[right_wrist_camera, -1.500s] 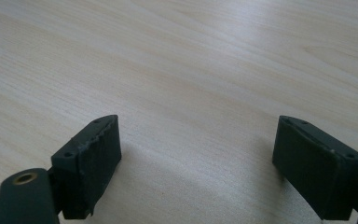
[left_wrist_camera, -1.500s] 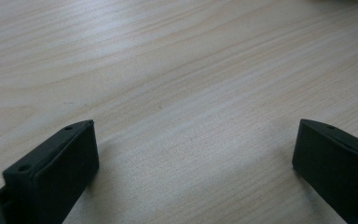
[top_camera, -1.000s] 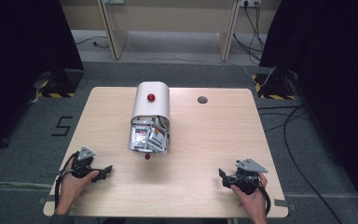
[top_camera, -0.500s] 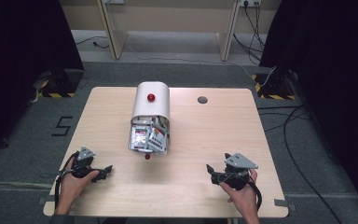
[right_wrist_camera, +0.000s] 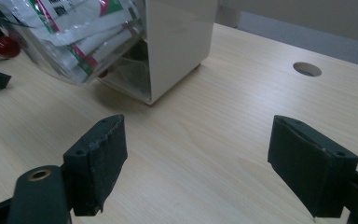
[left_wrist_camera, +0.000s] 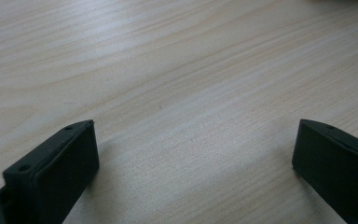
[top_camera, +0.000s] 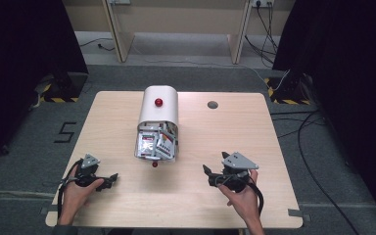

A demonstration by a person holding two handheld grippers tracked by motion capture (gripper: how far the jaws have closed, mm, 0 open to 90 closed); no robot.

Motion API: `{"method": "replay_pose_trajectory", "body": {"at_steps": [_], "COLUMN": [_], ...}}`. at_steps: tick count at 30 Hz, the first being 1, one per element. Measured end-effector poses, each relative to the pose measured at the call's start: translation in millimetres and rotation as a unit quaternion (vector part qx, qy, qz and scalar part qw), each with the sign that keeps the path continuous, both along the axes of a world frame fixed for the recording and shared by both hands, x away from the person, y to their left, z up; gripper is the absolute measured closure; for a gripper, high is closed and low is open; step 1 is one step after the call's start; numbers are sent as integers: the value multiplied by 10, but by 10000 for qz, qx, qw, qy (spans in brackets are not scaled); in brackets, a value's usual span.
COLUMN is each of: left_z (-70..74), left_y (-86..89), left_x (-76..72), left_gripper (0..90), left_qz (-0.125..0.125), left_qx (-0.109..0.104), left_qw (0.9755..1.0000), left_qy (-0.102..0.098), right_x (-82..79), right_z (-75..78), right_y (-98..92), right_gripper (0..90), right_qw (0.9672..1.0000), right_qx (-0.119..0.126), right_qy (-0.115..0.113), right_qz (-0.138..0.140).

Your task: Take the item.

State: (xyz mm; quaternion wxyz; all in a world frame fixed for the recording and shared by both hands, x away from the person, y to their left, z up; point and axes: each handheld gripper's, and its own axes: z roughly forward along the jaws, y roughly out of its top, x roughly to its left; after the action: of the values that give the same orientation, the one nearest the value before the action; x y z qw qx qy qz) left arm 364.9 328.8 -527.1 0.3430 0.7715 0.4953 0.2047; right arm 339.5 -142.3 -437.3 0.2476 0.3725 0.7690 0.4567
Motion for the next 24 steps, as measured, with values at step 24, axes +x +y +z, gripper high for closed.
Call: {"method": "replay_pose_trajectory", "body": {"at_steps": [24], "left_z": [1], "left_y": [4], "left_x": [1], "left_gripper": [0], "left_qz": [-16], "left_qx": [18], "left_qw": [10000], "left_qy": [4], "right_x": [-26], "right_z": [260], "right_y": [376], "right_gripper": [236], "right_qw": [9984], "right_qx": [206], "right_qy": [-265], "right_qz": [465]}}
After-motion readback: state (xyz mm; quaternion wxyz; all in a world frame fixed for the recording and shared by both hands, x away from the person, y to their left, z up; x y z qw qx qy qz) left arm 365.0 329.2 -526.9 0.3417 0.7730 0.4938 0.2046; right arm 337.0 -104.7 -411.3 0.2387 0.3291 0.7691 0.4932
